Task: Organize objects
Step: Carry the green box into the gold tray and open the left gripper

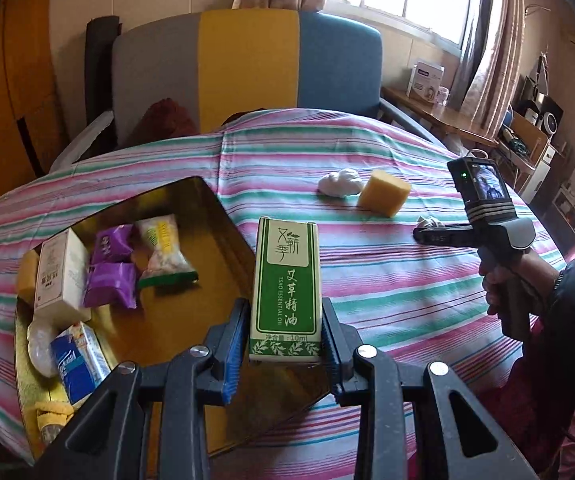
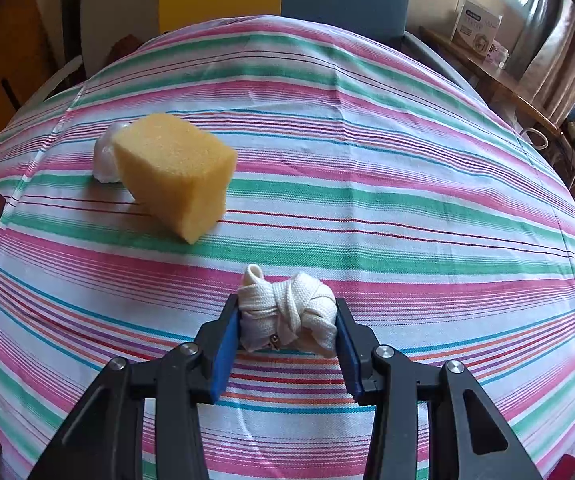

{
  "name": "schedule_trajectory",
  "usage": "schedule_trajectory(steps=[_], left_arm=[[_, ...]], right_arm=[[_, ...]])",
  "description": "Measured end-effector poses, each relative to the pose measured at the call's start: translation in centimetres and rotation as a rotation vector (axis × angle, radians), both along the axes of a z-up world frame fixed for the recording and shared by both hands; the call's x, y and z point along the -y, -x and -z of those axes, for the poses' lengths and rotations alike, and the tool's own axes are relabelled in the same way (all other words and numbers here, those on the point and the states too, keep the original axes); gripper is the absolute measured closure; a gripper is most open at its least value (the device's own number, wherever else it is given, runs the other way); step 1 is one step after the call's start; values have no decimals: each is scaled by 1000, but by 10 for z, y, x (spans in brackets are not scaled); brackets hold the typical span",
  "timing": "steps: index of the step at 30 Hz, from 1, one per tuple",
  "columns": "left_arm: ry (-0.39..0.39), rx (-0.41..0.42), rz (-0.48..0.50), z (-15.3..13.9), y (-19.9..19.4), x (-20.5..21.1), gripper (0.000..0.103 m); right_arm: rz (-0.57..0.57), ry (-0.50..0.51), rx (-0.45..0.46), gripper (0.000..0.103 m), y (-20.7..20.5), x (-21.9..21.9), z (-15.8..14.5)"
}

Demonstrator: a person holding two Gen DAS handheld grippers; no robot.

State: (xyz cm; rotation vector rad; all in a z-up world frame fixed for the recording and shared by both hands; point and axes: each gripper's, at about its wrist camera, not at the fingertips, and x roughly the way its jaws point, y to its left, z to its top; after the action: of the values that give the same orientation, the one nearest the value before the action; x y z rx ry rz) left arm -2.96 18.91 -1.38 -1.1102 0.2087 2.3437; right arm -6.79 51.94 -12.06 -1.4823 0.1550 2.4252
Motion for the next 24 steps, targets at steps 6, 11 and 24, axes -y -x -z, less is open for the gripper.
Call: schedule_trajectory(steps=[6,11,24], left_arm=[[-27,67,-81,6,8,56,70],[-93,107,-189,4,12,134,70],[-9,157,-70,34,5,132,70]], right_arm=[[-4,-5,0,58,6,-6,6],[-5,-9,1,59,10,-11,8],[-3,-26,10,59,7,-5,5]])
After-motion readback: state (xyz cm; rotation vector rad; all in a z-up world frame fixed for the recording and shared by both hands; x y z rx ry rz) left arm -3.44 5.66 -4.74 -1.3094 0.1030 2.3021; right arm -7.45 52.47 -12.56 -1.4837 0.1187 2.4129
